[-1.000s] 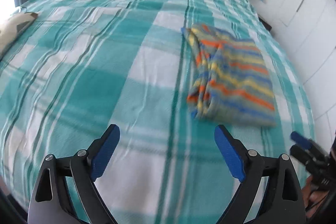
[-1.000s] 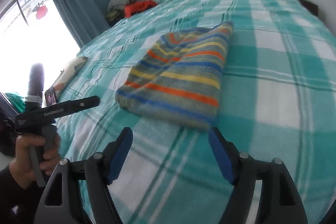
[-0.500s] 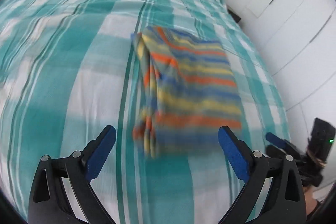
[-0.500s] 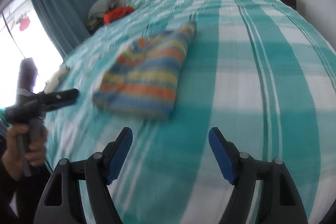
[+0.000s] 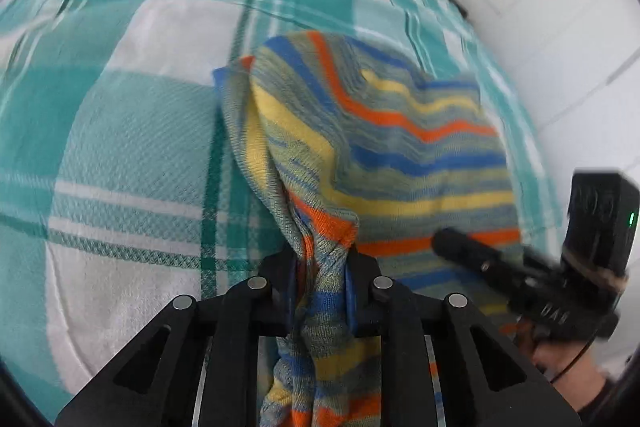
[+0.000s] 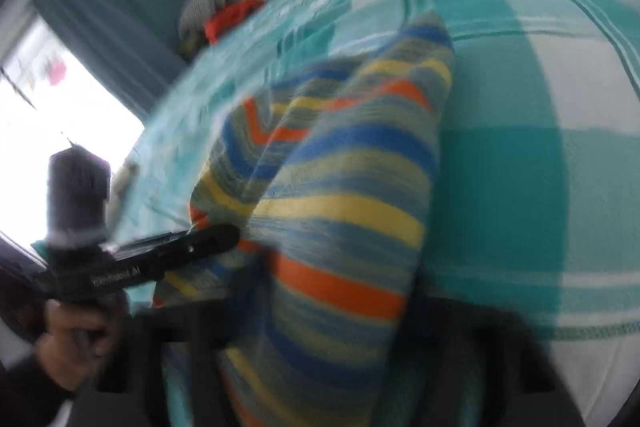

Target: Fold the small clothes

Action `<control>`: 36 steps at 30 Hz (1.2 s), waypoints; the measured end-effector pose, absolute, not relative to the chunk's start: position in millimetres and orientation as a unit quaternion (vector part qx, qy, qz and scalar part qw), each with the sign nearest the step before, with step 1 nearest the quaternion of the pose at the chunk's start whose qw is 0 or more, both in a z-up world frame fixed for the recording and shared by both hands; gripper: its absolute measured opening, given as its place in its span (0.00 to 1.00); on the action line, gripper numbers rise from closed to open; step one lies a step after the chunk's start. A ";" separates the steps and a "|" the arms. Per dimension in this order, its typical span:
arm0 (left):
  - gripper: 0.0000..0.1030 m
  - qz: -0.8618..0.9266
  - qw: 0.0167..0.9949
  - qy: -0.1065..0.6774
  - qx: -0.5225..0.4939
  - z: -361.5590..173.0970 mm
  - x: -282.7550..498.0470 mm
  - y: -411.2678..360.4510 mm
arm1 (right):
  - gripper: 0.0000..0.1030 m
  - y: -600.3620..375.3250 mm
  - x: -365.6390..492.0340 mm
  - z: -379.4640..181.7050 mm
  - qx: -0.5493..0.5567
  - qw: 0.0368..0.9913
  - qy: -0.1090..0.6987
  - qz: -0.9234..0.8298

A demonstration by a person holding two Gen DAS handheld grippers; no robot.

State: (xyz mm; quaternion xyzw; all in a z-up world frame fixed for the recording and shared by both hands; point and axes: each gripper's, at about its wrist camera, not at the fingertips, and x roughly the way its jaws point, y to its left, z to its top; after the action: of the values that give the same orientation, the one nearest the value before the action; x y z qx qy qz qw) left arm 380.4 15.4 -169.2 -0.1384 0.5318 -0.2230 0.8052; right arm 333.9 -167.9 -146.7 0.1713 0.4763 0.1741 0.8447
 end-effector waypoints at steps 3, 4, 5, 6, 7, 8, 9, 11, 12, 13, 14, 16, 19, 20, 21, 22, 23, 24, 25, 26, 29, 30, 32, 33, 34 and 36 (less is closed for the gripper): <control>0.16 -0.222 0.814 0.509 -0.169 -157.9 370.8 24.3 | 0.26 -160.1 328.3 -134.8 0.160 0.856 0.468 0.153; 0.15 -0.222 0.820 0.501 -0.165 -150.3 367.5 23.8 | 0.25 -156.5 325.5 -127.1 0.154 0.861 0.459 0.158; 0.15 -0.226 0.827 0.489 -0.161 -137.3 363.4 23.5 | 0.25 -150.3 321.6 -115.2 0.136 0.869 0.449 0.159; 0.15 -0.227 0.830 0.483 -0.159 -128.6 362.1 24.2 | 0.24 -146.3 318.8 -106.5 0.126 0.874 0.441 0.161; 0.15 -0.231 0.837 0.471 -0.156 -113.4 358.2 25.8 | 0.24 -142.1 315.5 -94.1 0.118 0.880 0.429 0.167; 0.15 -0.237 0.844 0.456 -0.155 -96.0 354.6 28.3 | 0.24 -139.5 311.2 -78.6 0.116 0.886 0.414 0.172; 0.15 -0.241 0.848 0.446 -0.156 -82.3 353.1 32.4 | 0.24 -139.0 307.1 -63.5 0.119 0.891 0.400 0.177; 0.15 -0.250 0.853 0.430 -0.156 -58.8 350.1 36.4 | 0.24 -140.1 301.0 -38.3 0.128 0.899 0.375 0.188; 0.16 -0.253 0.859 0.420 -0.148 -45.3 348.8 35.1 | 0.24 -141.2 298.0 -24.7 0.135 0.902 0.363 0.193; 0.17 -0.253 0.863 0.415 -0.140 -38.3 347.7 34.7 | 0.24 -141.9 297.1 -17.4 0.140 0.903 0.356 0.195; 0.19 -0.250 0.864 0.417 -0.129 -37.4 347.8 30.1 | 0.24 -142.9 296.9 -11.1 0.149 0.903 0.352 0.199; 0.49 -0.224 0.860 0.446 -0.106 -57.6 350.2 26.9 | 0.27 -145.4 296.8 -12.8 0.161 0.899 0.358 0.194; 0.55 -0.138 0.855 0.498 -0.040 -109.0 332.6 26.7 | 0.59 -160.0 295.4 -50.9 0.159 0.882 0.416 0.154; 0.55 -0.131 0.855 0.500 -0.029 -116.9 321.3 29.4 | 0.63 -168.0 288.5 -66.5 0.140 0.879 0.440 0.119; 0.58 -0.122 0.860 0.495 -0.010 -121.0 301.3 32.9 | 0.63 -177.4 275.4 -77.8 0.122 0.878 0.453 0.093; 0.60 -0.117 0.865 0.489 0.001 -119.1 287.8 35.5 | 0.65 -183.3 265.2 -82.8 0.111 0.879 0.457 0.082; 0.63 -0.107 0.874 0.474 0.019 -113.1 266.7 36.6 | 0.73 -190.7 245.0 -88.0 0.091 0.879 0.464 0.066; 0.73 -0.102 0.880 0.464 0.027 -106.3 253.4 36.8 | 0.77 -195.4 235.5 -88.8 0.080 0.879 0.467 0.056; 0.86 -0.096 0.887 0.451 0.034 -98.4 239.9 36.1 | 0.83 -198.4 216.1 -87.0 0.065 0.880 0.468 0.044; 0.92 -0.084 0.896 0.435 0.041 -86.2 224.2 34.6 | 0.85 -199.9 202.6 -82.9 0.057 0.882 0.466 0.042; 0.99 -0.059 0.914 0.397 0.055 -55.4 199.0 29.0 | 0.91 -192.3 166.9 -62.4 0.026 0.888 0.458 0.037; 0.99 -0.049 0.917 0.390 0.060 -48.7 194.4 26.7 | 0.94 -186.1 154.3 -50.4 0.011 0.893 0.449 0.035; 0.99 -0.024 0.922 0.380 0.068 -32.9 185.2 24.6 | 0.96 -182.0 146.3 -31.4 -0.008 0.904 0.426 0.033; 0.99 -0.018 0.923 0.378 0.068 -27.0 184.3 23.0 | 0.96 -177.4 135.6 -19.9 -0.017 0.909 0.415 0.032; 0.99 -0.017 0.924 0.377 0.068 -21.1 177.3 23.0 | 0.96 -174.2 128.3 -11.0 -0.023 0.913 0.407 0.030; 0.99 -0.003 0.924 0.377 0.068 -11.0 168.0 20.6 | 0.96 -170.1 119.1 2.6 -0.027 0.917 0.397 0.025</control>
State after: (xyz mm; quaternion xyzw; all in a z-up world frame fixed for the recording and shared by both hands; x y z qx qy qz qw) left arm 168.0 20.6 -11.0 0.0680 0.3772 -0.0034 0.9236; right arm 119.1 -170.1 2.6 -0.0271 0.3967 0.0249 0.9172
